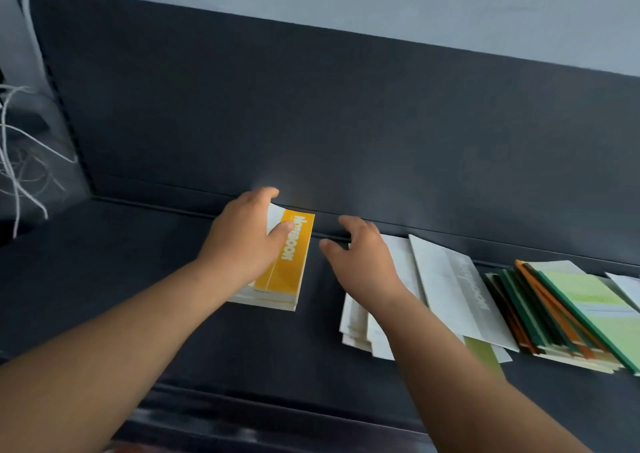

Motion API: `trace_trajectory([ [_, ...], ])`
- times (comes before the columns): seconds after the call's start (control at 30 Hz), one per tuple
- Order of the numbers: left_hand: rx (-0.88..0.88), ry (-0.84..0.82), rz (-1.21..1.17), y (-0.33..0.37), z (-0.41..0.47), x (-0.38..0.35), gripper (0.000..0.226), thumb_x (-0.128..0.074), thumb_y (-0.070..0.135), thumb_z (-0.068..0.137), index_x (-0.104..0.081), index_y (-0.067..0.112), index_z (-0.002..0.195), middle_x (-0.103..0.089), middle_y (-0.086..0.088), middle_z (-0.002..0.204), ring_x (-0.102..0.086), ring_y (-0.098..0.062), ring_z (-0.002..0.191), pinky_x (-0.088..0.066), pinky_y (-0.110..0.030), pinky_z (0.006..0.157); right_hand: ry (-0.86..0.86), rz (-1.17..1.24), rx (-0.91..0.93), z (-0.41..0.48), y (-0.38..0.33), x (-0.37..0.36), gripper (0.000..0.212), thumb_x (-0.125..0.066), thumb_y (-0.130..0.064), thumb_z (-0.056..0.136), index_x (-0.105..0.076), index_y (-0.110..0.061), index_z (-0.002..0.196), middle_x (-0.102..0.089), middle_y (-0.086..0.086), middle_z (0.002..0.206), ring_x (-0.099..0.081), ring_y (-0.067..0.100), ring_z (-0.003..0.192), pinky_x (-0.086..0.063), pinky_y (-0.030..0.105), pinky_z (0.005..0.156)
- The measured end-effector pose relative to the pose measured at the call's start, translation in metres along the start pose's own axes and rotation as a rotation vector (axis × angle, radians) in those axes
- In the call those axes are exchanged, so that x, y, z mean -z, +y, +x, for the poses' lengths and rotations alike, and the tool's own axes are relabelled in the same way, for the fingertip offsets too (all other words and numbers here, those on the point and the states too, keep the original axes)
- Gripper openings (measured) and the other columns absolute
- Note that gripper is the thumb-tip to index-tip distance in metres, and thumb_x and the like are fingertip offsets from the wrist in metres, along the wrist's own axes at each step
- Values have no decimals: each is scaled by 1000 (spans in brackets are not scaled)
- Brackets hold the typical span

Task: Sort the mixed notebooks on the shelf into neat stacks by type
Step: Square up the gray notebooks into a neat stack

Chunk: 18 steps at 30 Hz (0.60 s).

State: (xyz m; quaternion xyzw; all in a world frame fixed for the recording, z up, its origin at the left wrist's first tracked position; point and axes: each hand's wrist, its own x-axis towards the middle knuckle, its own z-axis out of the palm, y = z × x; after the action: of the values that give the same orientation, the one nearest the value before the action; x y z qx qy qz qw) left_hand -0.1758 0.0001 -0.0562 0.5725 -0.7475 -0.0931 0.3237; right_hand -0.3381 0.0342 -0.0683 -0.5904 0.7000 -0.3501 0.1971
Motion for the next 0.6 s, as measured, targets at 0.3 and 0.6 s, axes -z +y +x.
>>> trace_trajectory([
  [0.3,135,-359,-224,80,-16,-53,62,-52,46,93,-30,23,147,-40,1,148,-44,-19,130,-35,-26,89,113,-109,-182,-15,86,79,54,-55,-32,96,-40,-15,145,-40,5,148,-42,24,133,-36,33,104],
  [0.6,391,-565,-70,106,-26,-100,78,-44,56,93,-14,16,152,-38,-3,148,-48,-24,119,-36,-31,82,-215,-427,-297,-25,143,70,66,-29,-61,93,-34,-20,145,-27,3,154,-18,31,144,-21,50,115],
])
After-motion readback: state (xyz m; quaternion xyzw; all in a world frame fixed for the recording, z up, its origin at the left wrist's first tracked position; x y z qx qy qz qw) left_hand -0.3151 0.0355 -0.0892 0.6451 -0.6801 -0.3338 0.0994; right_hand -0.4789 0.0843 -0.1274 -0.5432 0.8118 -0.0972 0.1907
